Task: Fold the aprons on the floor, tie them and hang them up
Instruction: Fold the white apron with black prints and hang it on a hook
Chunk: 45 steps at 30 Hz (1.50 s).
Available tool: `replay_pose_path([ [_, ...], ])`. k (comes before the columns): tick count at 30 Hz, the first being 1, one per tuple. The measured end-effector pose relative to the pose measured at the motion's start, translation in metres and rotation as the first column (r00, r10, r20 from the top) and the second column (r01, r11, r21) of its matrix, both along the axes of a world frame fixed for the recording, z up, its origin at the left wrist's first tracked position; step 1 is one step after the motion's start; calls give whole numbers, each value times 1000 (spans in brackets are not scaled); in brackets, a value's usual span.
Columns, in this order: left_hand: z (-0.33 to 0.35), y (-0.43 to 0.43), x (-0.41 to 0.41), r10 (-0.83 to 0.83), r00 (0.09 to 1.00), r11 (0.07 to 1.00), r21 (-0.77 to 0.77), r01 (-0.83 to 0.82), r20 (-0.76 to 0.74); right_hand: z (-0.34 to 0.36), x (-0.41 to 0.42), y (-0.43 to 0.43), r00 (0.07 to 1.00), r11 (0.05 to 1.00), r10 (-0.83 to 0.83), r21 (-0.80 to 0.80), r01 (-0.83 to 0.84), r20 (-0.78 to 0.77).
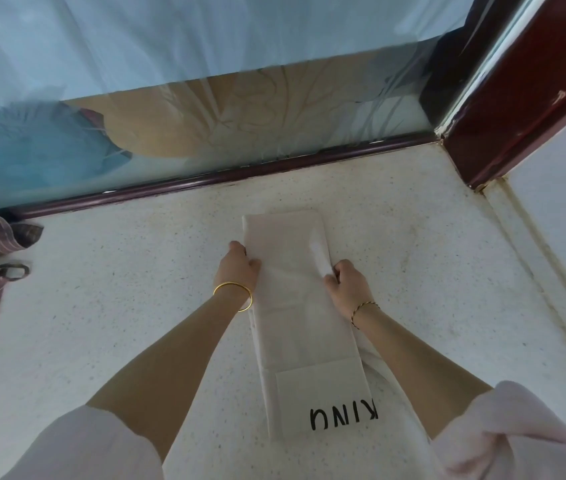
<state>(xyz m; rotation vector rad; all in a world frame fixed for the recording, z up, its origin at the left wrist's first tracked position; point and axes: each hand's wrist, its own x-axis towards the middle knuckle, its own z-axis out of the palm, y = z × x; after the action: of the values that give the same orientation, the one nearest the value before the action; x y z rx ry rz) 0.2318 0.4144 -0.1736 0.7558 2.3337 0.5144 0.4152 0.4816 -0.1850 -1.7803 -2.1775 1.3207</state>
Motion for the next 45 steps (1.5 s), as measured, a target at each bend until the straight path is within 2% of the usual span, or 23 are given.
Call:
replay_pose_path([
  [1,2,-2,5,16,996,1000,-6,-17,-90,1,0,0,1000,1000,-17,-7,17,-8],
  [2,1,-5,11,-26,965,1000,5,28,-260,2,-1,-1,1000,1000,-28,-6,28,-12],
  [4,-3,-11,23,-218,805,959,33,282,-552,7,-3,-4,999,999,-38,5,38,13],
  [6,-15,-18,34,-376,664,865,11,501,-646,14,-2,-9,989,988,-3,156,-20,146],
  [8,-22,-27,45,-477,612,809,-43,586,-631,19,5,-16,968,900,35,413,-139,249],
  [10,-26,-32,54,-541,576,772,-91,629,-613,20,14,-26,977,843,121,502,-193,173],
  [12,-31,-34,59,-605,545,733,-140,665,-580,19,21,-43,960,858,255,430,-280,115],
  [14,-36,-37,61,-646,528,714,-192,673,-551,13,27,-61,907,847,376,326,-420,191],
  [17,-40,-41,57,-735,539,670,-315,672,-412,-4,35,-70,887,863,419,218,-455,193],
  [20,-37,-38,48,-777,479,622,-383,683,-408,-7,43,-61,941,936,337,115,-332,-23],
  [22,-26,-37,43,-795,425,589,-385,710,-432,1,50,-54,961,983,123,-105,-153,-249],
  [24,-15,-40,45,-743,378,586,-264,766,-552,9,55,-46,927,962,-142,-271,45,-348],
  [25,-15,-46,48,-714,339,531,-158,833,-613,12,58,-41,918,960,-195,-259,107,-344],
  [27,-7,-63,64,-738,279,349,6,937,-615,14,62,-36,936,983,-150,-149,107,-320],
  [29,6,-76,85,-885,180,195,10,981,-430,16,62,-35,966,999,15,-36,-25,-257],
  [31,9,-86,103,-983,100,122,-139,983,-156,16,60,-36,966,980,197,36,-194,-167],
  [32,7,-88,108,-992,80,100,-213,972,-99,16,59,-35,958,966,259,54,-254,-120],
  [34,5,-92,114,-994,45,73,-290,954,-100,19,59,-35,944,946,324,50,-321,-57],
  [40,5,-104,118,-981,-70,3,-370,929,-183,22,60,-33,926,926,377,25,-377,-2],
  [45,10,-104,120,-981,-75,-1,-380,925,-180,21,62,-33,857,853,506,93,-514,96],
])
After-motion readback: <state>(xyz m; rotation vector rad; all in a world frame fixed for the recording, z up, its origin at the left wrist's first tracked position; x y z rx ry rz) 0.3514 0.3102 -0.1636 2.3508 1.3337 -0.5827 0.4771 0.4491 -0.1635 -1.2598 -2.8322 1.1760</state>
